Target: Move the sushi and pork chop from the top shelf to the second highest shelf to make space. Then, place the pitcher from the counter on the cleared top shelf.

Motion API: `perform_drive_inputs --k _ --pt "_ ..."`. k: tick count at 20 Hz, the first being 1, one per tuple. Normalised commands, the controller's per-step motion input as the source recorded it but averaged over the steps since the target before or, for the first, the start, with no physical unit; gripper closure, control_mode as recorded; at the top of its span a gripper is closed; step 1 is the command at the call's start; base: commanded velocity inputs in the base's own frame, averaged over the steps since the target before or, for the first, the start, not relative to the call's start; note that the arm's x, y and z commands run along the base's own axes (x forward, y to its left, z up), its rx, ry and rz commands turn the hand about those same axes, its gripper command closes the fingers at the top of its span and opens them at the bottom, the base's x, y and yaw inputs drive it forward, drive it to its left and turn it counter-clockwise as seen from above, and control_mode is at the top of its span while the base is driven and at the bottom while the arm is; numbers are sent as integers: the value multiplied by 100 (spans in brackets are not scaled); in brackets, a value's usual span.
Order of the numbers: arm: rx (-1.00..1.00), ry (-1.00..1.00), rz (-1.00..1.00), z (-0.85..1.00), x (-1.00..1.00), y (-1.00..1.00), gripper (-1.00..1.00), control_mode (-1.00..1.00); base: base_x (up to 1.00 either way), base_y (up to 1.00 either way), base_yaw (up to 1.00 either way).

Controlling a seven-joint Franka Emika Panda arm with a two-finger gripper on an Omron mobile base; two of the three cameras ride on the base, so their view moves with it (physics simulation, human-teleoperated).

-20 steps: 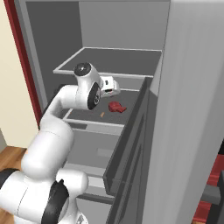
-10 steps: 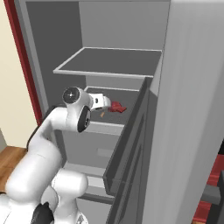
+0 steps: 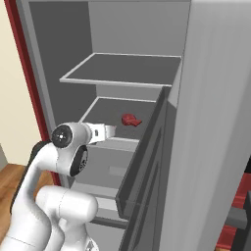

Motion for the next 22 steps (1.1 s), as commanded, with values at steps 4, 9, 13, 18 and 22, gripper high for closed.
perform_drive_inputs --k 4,9,13,18,22 --pt "6 15 -5 95 -100 0 -100 -100 0 0 0" --pt "1 18 -5 52 -89 7 -100 -100 0 0 0" --pt "0 3 -1 0 -85 37 -100 -100 0 0 0" --pt "0 0 0 0 -63 33 -100 -100 0 0 0" --pt "0 0 0 3 -31 18 -100 -100 0 0 0"
